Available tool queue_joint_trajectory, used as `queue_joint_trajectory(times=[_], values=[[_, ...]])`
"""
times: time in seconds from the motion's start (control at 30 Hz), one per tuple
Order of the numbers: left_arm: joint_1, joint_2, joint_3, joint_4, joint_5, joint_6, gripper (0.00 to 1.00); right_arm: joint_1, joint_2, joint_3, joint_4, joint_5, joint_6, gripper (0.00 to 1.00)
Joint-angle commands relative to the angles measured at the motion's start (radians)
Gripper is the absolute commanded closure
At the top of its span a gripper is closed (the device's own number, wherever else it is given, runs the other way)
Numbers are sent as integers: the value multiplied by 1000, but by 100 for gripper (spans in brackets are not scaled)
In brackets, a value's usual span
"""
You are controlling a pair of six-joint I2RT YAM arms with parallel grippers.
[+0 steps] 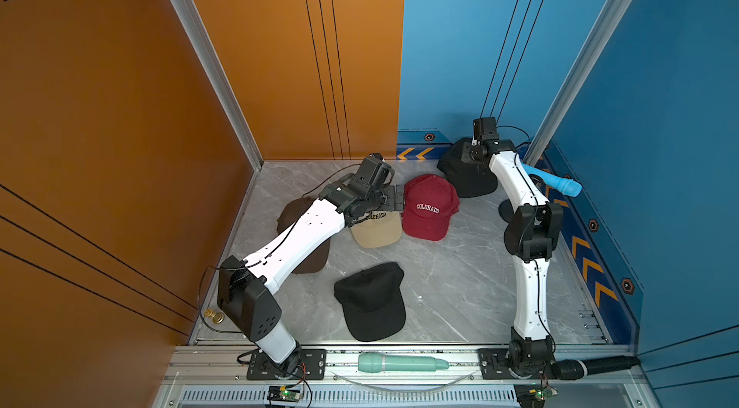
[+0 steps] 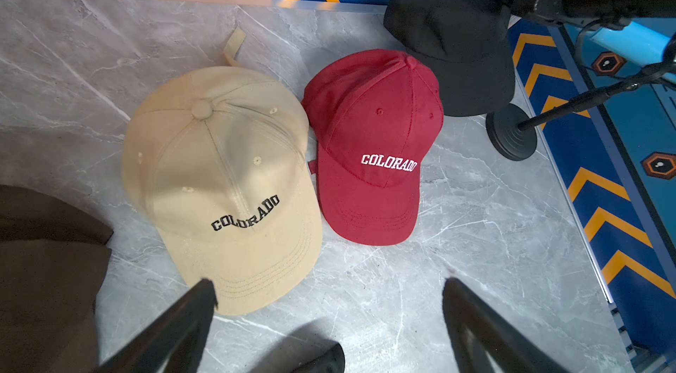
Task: Stack the baseball caps by color
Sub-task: Pick up the baseball cap from the center of the board.
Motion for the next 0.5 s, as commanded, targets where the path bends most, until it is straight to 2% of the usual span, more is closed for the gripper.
queue_joint_trajectory(times=[0.0, 0.47], values=[[-10, -50, -31, 35, -19, -6, 2, 5, -50, -15, 11, -1, -23, 100], [-3, -115, -97, 70, -43, 1, 2, 14, -167, -32, 1, 3, -18, 100]])
